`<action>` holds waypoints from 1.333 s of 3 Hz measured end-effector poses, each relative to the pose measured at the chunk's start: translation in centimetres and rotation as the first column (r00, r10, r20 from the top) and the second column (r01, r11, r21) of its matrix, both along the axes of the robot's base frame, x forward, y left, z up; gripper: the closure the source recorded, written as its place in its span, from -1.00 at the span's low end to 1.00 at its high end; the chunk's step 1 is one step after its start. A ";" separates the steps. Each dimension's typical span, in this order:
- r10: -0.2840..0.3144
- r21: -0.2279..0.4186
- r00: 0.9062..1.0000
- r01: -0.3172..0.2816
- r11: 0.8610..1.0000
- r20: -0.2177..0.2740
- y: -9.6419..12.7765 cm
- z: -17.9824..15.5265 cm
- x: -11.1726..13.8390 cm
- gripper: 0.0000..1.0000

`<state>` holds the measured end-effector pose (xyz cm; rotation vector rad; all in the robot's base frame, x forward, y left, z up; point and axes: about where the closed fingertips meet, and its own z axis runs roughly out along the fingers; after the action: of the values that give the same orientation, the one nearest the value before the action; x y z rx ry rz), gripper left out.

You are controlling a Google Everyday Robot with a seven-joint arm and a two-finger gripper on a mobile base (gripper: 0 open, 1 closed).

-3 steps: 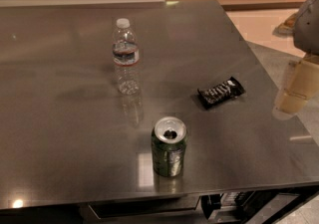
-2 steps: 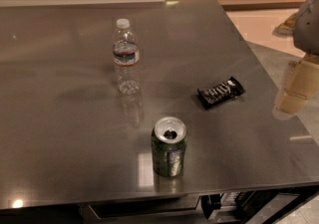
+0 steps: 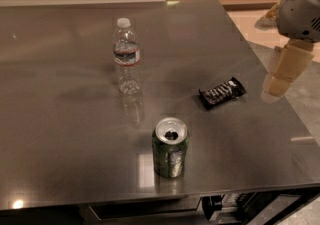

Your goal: Move rxbar chocolate near water bottle

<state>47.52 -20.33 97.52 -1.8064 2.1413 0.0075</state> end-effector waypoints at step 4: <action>0.147 0.127 0.986 -0.136 0.983 -0.082 1.1 -8.2 4.9 -1.00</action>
Offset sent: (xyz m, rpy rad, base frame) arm 0.0460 0.0041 -0.0603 0.1319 0.0436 0.1450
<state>52.41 -19.24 89.28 -1.9160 2.0193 0.2527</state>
